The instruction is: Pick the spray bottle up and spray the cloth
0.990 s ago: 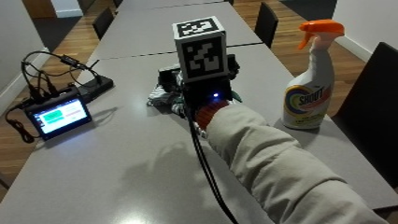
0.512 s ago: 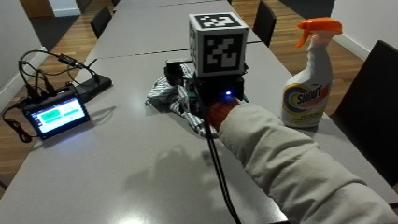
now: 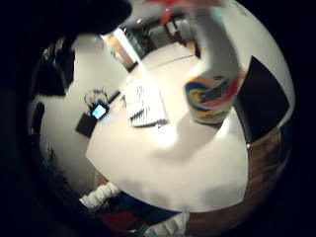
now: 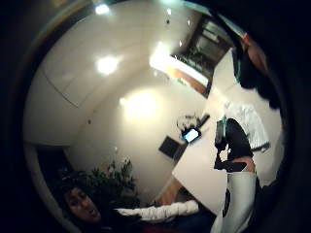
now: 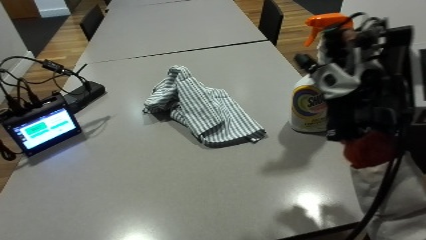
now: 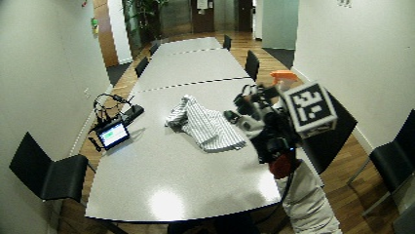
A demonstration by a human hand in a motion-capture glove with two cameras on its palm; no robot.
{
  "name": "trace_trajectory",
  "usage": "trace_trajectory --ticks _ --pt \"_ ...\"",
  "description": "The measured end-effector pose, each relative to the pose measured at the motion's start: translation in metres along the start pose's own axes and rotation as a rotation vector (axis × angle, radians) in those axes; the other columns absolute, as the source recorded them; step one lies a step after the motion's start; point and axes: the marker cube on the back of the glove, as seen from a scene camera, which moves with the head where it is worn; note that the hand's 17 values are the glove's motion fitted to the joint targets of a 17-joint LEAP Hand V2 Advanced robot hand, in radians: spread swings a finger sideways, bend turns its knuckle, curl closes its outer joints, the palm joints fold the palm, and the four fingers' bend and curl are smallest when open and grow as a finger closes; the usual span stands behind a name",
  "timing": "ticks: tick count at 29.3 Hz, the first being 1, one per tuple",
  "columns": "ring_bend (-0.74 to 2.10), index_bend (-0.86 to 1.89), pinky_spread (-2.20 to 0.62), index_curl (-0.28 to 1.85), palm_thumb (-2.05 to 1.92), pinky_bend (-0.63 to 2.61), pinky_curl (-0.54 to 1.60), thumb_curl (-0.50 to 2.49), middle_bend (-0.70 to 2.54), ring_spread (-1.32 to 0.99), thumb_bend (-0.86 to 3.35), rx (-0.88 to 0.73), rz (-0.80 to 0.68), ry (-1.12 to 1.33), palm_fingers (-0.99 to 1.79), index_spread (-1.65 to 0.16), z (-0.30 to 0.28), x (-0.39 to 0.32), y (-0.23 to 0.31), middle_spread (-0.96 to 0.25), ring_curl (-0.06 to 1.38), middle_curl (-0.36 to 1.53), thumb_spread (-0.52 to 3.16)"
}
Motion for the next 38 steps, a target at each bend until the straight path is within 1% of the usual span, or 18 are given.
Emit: trace_trajectory --ticks 2,3,4,6,8,12,13,14,16,17,18,19,21,26,31,34,38 --pt "0.65 0.29 -0.18 0.42 0.91 0.48 0.37 0.39 0.53 -0.16 0.23 0.187 0.019 -0.037 0.68 -0.24 -0.036 0.014 -0.001 -0.11 0.42 0.38 0.88" --pt "0.63 0.29 -0.16 0.43 0.92 0.43 0.36 0.39 0.53 -0.16 0.22 0.275 0.022 -0.037 0.64 -0.25 -0.055 0.029 -0.005 -0.11 0.42 0.38 0.88" --pt "0.61 0.31 -0.13 0.43 0.93 0.32 0.33 0.40 0.55 -0.16 0.22 0.352 0.026 -0.030 0.55 -0.26 -0.072 0.046 -0.010 -0.11 0.41 0.39 0.90" --pt "0.57 0.28 -0.08 0.43 0.92 0.22 0.31 0.40 0.57 -0.17 0.20 0.457 0.052 -0.016 0.44 -0.26 -0.097 0.080 -0.021 -0.12 0.40 0.40 0.90" --pt "0.54 0.22 -0.05 0.41 0.92 0.18 0.29 0.40 0.56 -0.16 0.18 0.482 0.108 -0.011 0.34 -0.27 -0.106 0.107 -0.029 -0.11 0.39 0.40 0.90" --pt "0.50 0.15 0.00 0.38 0.93 0.18 0.27 0.41 0.50 -0.12 0.14 0.400 0.256 -0.007 0.26 -0.28 -0.099 0.153 -0.034 -0.07 0.37 0.39 0.87" --pt "0.50 0.14 0.01 0.37 0.94 0.18 0.26 0.41 0.49 -0.12 0.13 0.379 0.290 -0.003 0.27 -0.29 -0.097 0.164 -0.033 -0.07 0.36 0.39 0.87" --pt "0.51 0.14 0.02 0.37 0.95 0.18 0.26 0.42 0.50 -0.11 0.13 0.362 0.320 0.004 0.35 -0.28 -0.095 0.175 -0.031 -0.06 0.36 0.39 0.86" --pt "0.51 0.26 0.03 0.38 0.98 0.15 0.23 0.43 0.54 -0.12 0.13 0.346 0.363 0.018 0.63 -0.28 -0.093 0.191 -0.027 -0.08 0.33 0.40 0.85" --pt "0.53 0.27 0.02 0.38 1.00 0.12 0.22 0.43 0.55 -0.13 0.13 0.348 0.373 0.025 0.75 -0.28 -0.093 0.196 -0.025 -0.09 0.33 0.40 0.84" --pt "0.58 0.27 -0.03 0.38 1.04 0.21 0.24 0.45 0.52 -0.14 0.14 0.356 0.375 0.032 0.92 -0.28 -0.094 0.200 -0.023 -0.10 0.33 0.39 0.81" --pt "0.57 0.22 -0.06 0.36 1.05 0.27 0.26 0.46 0.49 -0.14 0.14 0.372 0.368 0.043 0.97 -0.28 -0.095 0.201 -0.021 -0.11 0.32 0.39 0.79" --pt "0.58 0.17 -0.12 0.38 1.07 0.40 0.31 0.47 0.43 -0.15 0.13 0.415 0.339 0.069 1.05 -0.28 -0.098 0.199 -0.019 -0.11 0.34 0.39 0.73" --pt "0.56 0.17 -0.16 0.42 1.13 0.48 0.39 0.51 0.41 -0.16 0.11 0.536 0.273 0.069 1.07 -0.28 -0.113 0.173 -0.016 -0.12 0.40 0.42 0.64" --pt "0.55 0.16 -0.19 0.44 1.16 0.48 0.43 0.54 0.40 -0.16 0.08 0.632 0.249 0.127 1.08 -0.28 -0.142 0.180 -0.012 -0.12 0.42 0.44 0.57" --pt "0.54 0.16 -0.20 0.44 1.17 0.48 0.44 0.55 0.40 -0.16 0.07 0.640 0.263 0.131 1.08 -0.28 -0.144 0.188 -0.009 -0.12 0.43 0.45 0.55" --pt "0.53 0.15 -0.21 0.44 1.18 0.48 0.45 0.57 0.39 -0.16 0.05 0.602 0.286 0.120 1.08 -0.28 -0.143 0.197 0.001 -0.12 0.44 0.46 0.52"
